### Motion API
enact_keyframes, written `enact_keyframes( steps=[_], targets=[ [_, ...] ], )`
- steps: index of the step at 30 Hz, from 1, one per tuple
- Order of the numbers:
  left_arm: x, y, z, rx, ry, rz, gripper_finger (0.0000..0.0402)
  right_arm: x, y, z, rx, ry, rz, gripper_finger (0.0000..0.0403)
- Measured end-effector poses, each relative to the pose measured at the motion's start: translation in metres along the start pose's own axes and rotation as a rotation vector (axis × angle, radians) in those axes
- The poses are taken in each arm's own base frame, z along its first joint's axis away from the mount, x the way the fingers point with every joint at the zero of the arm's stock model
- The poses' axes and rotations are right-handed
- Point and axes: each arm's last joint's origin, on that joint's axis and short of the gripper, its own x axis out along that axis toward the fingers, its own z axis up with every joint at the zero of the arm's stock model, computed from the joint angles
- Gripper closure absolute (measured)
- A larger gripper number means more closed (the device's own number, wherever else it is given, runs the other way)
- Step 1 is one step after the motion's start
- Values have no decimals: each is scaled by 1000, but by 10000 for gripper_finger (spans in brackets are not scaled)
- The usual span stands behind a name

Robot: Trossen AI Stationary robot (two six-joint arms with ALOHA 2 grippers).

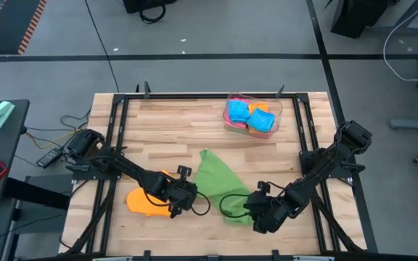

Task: Fold microfiber towels
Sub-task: Fold the green towel

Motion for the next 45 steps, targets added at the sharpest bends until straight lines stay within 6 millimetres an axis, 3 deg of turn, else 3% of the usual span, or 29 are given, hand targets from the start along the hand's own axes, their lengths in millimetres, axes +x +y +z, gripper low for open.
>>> enact_keyframes(
  steps=[4,9,14,20,24,30,34,40,45],
  targets=[
    [-3,1,3,3,11,1,384,2,-1,3,-15,-66,-44,181],
    [-5,-3,0,16,30,-14,390,10,-3,-4,29,22,-24,183],
    [-5,-3,0,13,34,-21,368,26,9,-25,-111,73,-48,190],
    [-5,-2,0,19,36,-20,389,45,22,-37,-238,128,-99,192],
    [-5,-2,0,19,37,-21,392,44,25,-38,-303,171,-170,192],
    [-5,-3,1,9,34,-31,366,43,24,-43,-335,147,-219,192],
    [-5,-3,1,6,28,-49,379,38,17,-43,-322,167,-278,192],
    [-5,-4,3,-2,8,-56,392,35,16,-36,-360,73,-322,192],
    [-5,-4,4,-5,1,-57,366,40,18,-27,-348,0,-306,192]
  ],
)
